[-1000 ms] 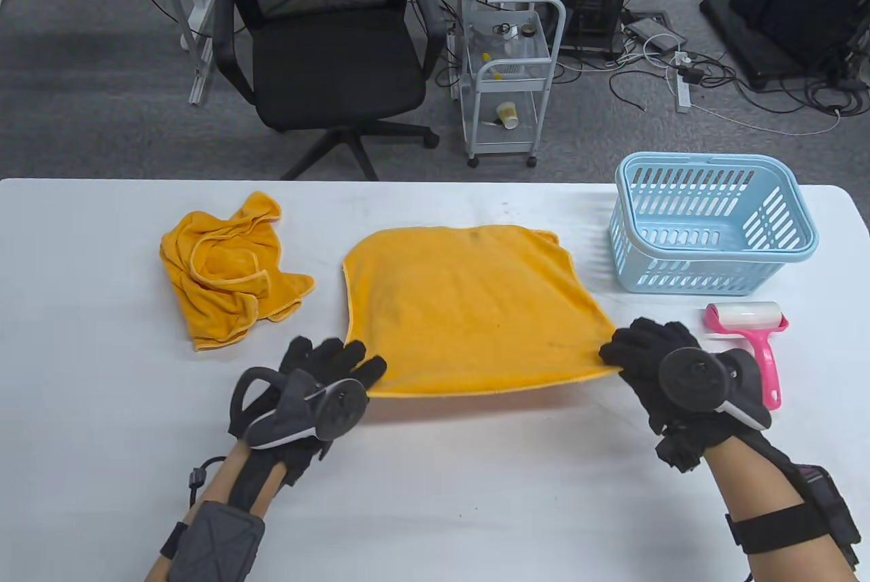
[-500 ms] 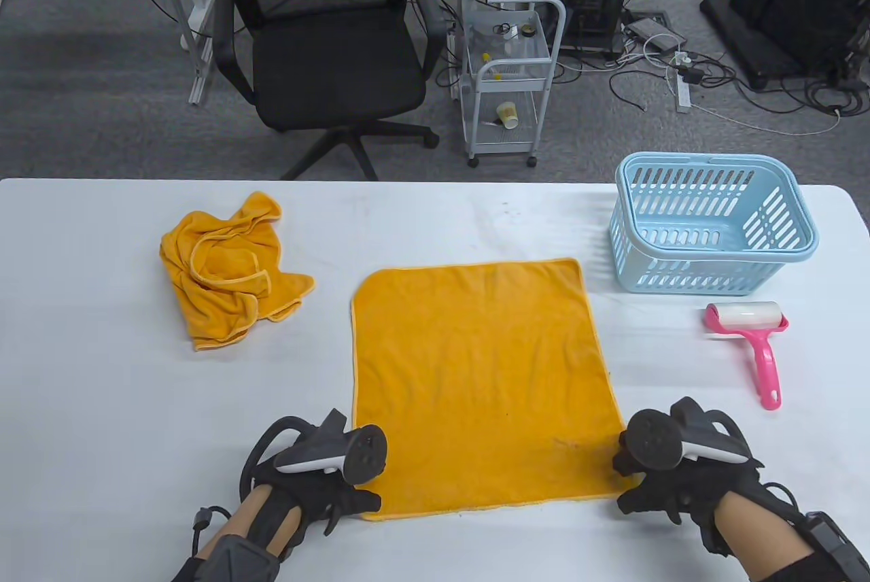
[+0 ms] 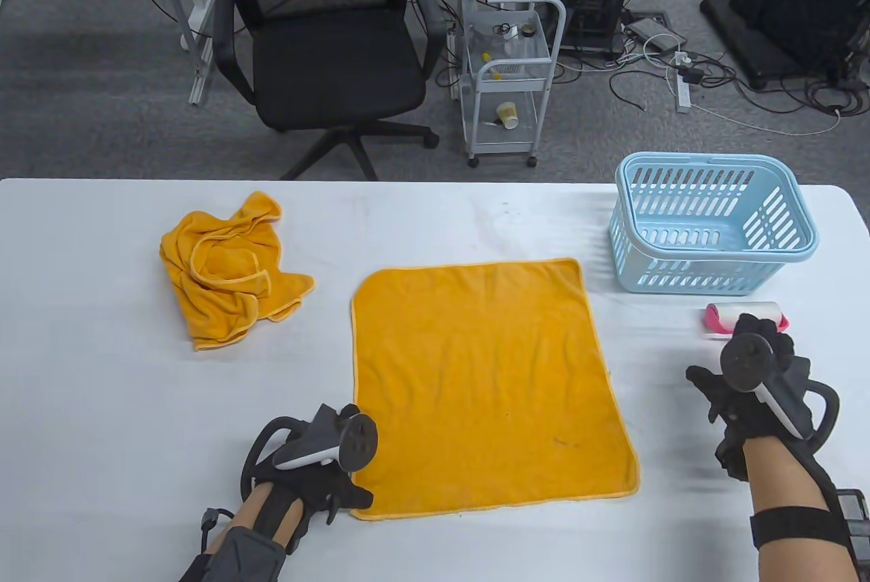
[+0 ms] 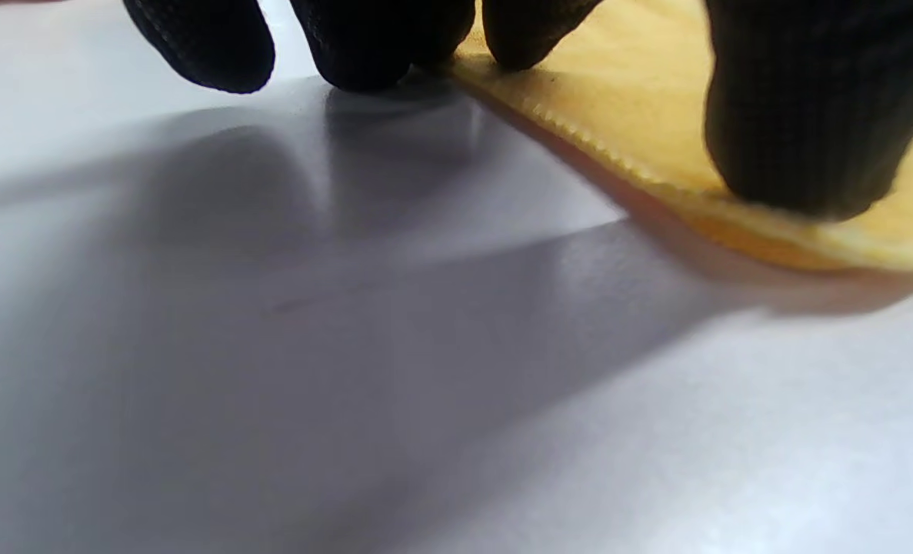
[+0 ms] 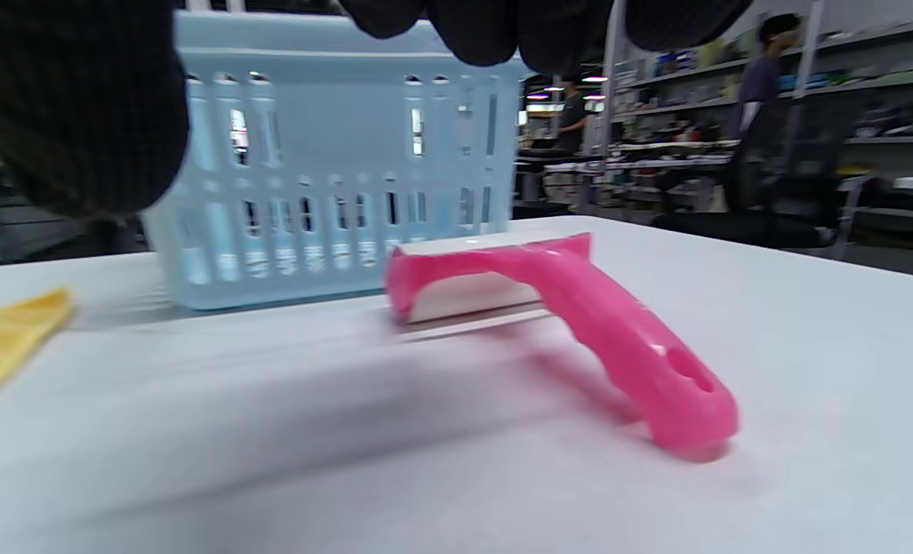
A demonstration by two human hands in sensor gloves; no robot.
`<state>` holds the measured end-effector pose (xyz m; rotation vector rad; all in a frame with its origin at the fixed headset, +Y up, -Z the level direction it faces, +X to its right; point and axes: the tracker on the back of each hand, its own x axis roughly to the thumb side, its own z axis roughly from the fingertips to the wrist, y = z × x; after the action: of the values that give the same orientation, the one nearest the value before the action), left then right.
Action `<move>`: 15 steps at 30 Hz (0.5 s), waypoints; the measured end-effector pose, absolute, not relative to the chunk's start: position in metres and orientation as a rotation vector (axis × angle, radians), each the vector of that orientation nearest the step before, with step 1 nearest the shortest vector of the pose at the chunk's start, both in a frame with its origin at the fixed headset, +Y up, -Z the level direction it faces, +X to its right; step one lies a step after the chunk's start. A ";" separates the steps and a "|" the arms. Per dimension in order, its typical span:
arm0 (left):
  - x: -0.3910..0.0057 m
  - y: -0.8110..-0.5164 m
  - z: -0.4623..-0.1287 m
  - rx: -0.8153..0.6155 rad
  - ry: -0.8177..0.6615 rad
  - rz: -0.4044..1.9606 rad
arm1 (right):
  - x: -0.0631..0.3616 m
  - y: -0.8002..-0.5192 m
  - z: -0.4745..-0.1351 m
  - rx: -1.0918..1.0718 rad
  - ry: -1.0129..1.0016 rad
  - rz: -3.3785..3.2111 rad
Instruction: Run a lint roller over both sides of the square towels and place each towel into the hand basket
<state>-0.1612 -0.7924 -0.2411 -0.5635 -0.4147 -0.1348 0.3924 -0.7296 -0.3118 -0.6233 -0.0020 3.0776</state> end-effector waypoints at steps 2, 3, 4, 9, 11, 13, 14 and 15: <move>-0.160 -0.793 -0.241 -0.561 -0.416 -0.143 | 0.402 -0.740 -0.320 -0.761 0.043 3.060; -0.160 -0.793 -0.241 -0.561 -0.415 -0.143 | 0.403 -0.742 -0.322 -0.776 0.058 3.056; -0.160 -0.793 -0.241 -0.562 -0.415 -0.140 | 0.407 -0.747 -0.326 -0.827 0.084 3.045; -0.161 -0.794 -0.241 -0.565 -0.417 -0.127 | 0.427 -0.763 -0.337 -1.005 0.171 2.979; -0.161 -0.794 -0.241 -0.566 -0.418 -0.126 | 0.432 -0.767 -0.340 -1.029 0.186 2.954; -0.161 -0.794 -0.241 -0.567 -0.419 -0.128 | 0.436 -0.771 -0.342 -1.052 0.177 2.943; -0.161 -0.794 -0.241 -0.567 -0.419 -0.128 | 0.437 -0.772 -0.344 -1.058 0.173 2.940; -0.161 -0.794 -0.241 -0.567 -0.419 -0.127 | 0.438 -0.774 -0.344 -1.062 0.176 2.937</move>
<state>-0.1611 -0.7937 -0.2413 -0.5671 -0.4190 -0.1273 0.4384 -0.7736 -0.3445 -1.0619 0.1761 2.9366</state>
